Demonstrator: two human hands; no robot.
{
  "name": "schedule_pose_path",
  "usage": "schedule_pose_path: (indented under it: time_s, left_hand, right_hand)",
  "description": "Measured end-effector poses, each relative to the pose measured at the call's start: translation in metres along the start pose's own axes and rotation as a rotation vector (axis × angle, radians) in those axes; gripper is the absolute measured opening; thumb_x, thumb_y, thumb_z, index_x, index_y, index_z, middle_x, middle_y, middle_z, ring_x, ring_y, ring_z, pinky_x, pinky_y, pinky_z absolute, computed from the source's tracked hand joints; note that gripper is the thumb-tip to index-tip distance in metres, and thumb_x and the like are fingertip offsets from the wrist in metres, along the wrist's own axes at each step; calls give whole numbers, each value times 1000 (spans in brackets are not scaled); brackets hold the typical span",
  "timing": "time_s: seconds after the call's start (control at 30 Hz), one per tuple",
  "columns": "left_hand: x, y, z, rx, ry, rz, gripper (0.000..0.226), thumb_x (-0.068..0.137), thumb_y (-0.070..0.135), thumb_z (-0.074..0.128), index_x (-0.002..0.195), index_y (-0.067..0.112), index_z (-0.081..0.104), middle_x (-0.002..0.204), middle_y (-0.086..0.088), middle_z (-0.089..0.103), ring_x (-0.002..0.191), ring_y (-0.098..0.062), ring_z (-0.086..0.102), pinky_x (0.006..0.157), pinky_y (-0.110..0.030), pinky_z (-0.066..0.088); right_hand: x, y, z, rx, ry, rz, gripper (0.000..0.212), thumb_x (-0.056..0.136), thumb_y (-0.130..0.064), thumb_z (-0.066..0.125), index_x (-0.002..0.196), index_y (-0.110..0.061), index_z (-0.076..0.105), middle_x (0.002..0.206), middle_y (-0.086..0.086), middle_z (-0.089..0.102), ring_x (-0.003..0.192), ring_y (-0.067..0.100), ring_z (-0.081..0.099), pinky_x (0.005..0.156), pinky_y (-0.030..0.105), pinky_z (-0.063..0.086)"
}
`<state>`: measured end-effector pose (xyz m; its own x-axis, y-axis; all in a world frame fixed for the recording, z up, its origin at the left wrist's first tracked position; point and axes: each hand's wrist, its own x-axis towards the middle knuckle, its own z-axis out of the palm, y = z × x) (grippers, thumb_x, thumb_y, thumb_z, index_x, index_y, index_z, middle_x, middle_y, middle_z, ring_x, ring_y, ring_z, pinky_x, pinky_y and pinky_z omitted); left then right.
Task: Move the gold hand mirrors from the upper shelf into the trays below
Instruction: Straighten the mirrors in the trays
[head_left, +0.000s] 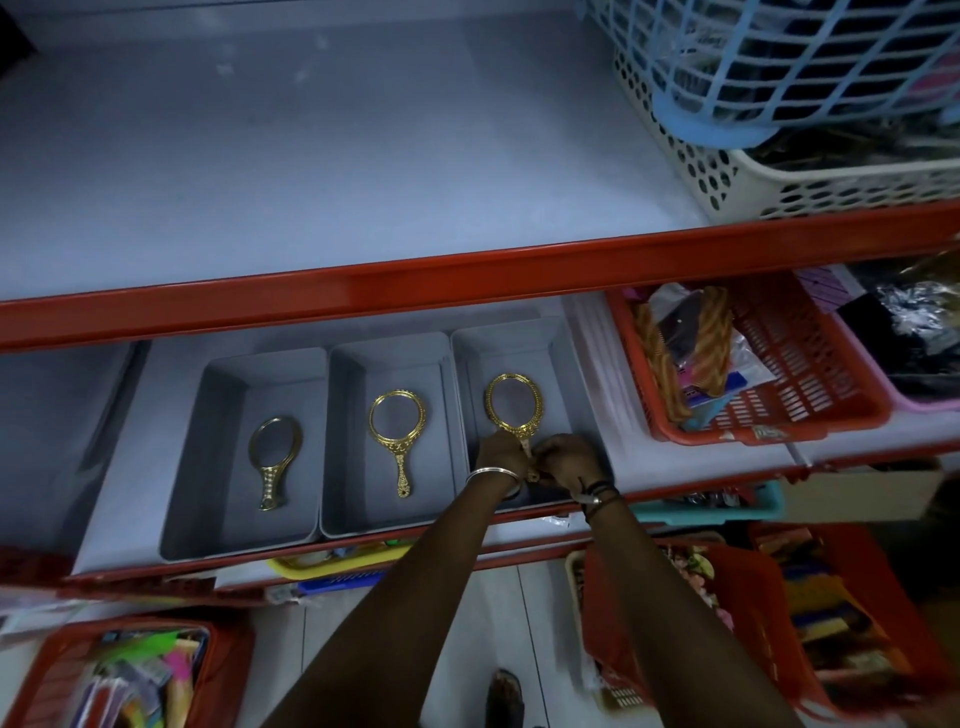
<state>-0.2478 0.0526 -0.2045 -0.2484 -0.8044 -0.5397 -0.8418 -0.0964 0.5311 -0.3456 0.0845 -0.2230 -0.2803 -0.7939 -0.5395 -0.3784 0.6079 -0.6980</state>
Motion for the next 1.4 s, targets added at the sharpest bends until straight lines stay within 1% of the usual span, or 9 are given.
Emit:
schedule_pose_path:
  time_s: [0.13, 0.27, 0.4, 0.47, 0.53, 0.7, 0.83, 1.07, 1.4]
  left_hand:
    - [2, -5, 5, -64, 43, 26, 22, 89, 1, 50, 100, -9, 67, 111, -22, 68, 106, -30, 63, 88, -31, 50]
    - [4, -9, 9, -176, 97, -5, 20, 87, -2, 53, 101, -6, 69, 109, -19, 70, 103, -29, 65, 85, -29, 52]
    - [4, -13, 12, -271, 105, -16, 23, 85, -6, 53, 102, -5, 68, 109, -19, 70, 101, -30, 65, 74, -22, 48]
    - [7, -16, 12, -317, 85, -31, 22, 84, -7, 55, 101, -5, 68, 108, -21, 70, 100, -33, 67, 81, -30, 56]
    - [9, -17, 12, -361, 65, -47, 24, 83, -8, 55, 103, -5, 68, 109, -24, 70, 101, -36, 66, 88, -42, 57]
    - [7, -19, 13, -314, 79, 17, 25, 81, -6, 61, 104, -3, 70, 106, -19, 72, 99, -33, 67, 82, -28, 53]
    - [7, -20, 13, -311, 90, 16, 24, 82, -4, 60, 104, -2, 70, 105, -20, 72, 97, -33, 68, 87, -37, 57]
    - [7, -19, 13, -263, 106, 19, 19, 85, 2, 56, 93, -4, 72, 99, -21, 73, 95, -33, 68, 84, -35, 56]
    - [5, -19, 13, -208, 97, 55, 21, 89, 4, 54, 94, -5, 72, 101, -21, 73, 96, -33, 67, 84, -33, 54]
  right_hand:
    - [-2, 1, -3, -10, 66, -53, 22, 78, 5, 60, 96, 2, 72, 105, 21, 72, 100, 33, 66, 96, 45, 51]
    - [-1, 5, -1, 95, 97, -5, 20, 75, 6, 65, 93, 3, 73, 100, 22, 73, 94, 33, 68, 94, 44, 54]
    - [0, 6, 3, 147, 126, -1, 18, 78, 5, 63, 94, 4, 72, 98, 23, 73, 92, 34, 69, 92, 46, 55]
    - [1, 7, 4, 176, 144, 20, 18, 79, 5, 63, 95, 5, 72, 99, 24, 72, 92, 35, 69, 91, 47, 55]
    - [1, 6, 3, 201, 146, 37, 19, 79, 6, 63, 97, 7, 70, 101, 24, 72, 92, 34, 68, 91, 45, 55]
    - [-1, 2, 5, 151, 176, 8, 21, 76, 9, 63, 94, 6, 72, 97, 24, 73, 89, 34, 69, 85, 43, 58]
    - [-2, 2, 7, 78, 201, -34, 19, 78, 9, 59, 91, 5, 73, 95, 24, 73, 88, 34, 69, 83, 37, 57]
    - [-6, -1, 8, 30, 237, -84, 23, 79, 11, 54, 94, 6, 72, 97, 26, 72, 91, 34, 69, 84, 34, 56]
    - [-8, -2, 8, 1, 231, -122, 22, 81, 8, 57, 97, 3, 72, 98, 23, 73, 90, 31, 69, 86, 33, 55]
